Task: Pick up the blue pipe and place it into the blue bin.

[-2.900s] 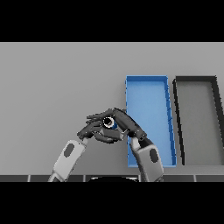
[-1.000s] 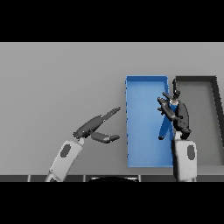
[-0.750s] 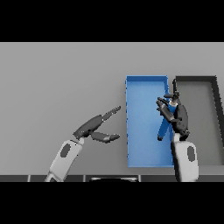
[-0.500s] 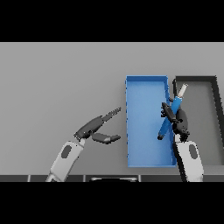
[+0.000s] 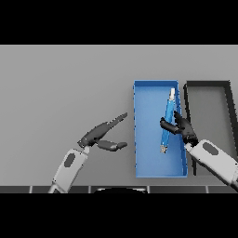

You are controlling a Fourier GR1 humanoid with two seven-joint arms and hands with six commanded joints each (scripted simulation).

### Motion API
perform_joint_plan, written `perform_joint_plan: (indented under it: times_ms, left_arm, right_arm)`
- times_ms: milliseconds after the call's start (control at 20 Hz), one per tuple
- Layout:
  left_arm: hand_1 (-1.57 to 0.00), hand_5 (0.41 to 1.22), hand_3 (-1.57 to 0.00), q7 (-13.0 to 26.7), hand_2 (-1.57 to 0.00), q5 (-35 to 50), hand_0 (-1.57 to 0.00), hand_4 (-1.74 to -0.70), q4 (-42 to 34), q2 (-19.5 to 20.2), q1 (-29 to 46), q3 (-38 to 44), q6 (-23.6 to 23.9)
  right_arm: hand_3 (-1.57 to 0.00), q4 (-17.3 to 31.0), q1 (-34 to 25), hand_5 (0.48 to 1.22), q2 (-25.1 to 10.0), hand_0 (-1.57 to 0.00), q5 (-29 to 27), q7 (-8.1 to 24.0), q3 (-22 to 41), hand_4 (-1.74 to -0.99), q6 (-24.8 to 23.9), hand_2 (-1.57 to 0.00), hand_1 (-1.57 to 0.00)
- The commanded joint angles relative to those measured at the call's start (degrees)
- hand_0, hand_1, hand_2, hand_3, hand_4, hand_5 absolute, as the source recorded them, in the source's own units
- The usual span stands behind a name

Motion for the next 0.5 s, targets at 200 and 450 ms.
perform_joint_plan:
  times_ms: [200, 450]
  left_arm:
    - [0.0, 0.495, 0.0, 0.04, 0.0, 0.14, 0.0, -0.93, 0.22, -0.74, -0.01, -0.22, 0.17]
    - [0.0, 0.495, 0.0, -0.08, 0.0, -0.62, 0.0, -0.93, 1.77, -1.36, -1.23, -0.15, 0.75]
  right_arm:
    - [-0.01, -0.83, -2.56, 0.718, -2.0, -0.02, -1.98, 0.01, 3.22, -1.095, -0.22, -0.02, -0.02]
    - [0.0, -1.6, -4.15, 0.714, -2.23, -0.02, -1.92, -0.04, 4.87, -1.084, 0.2, -0.02, -0.02]
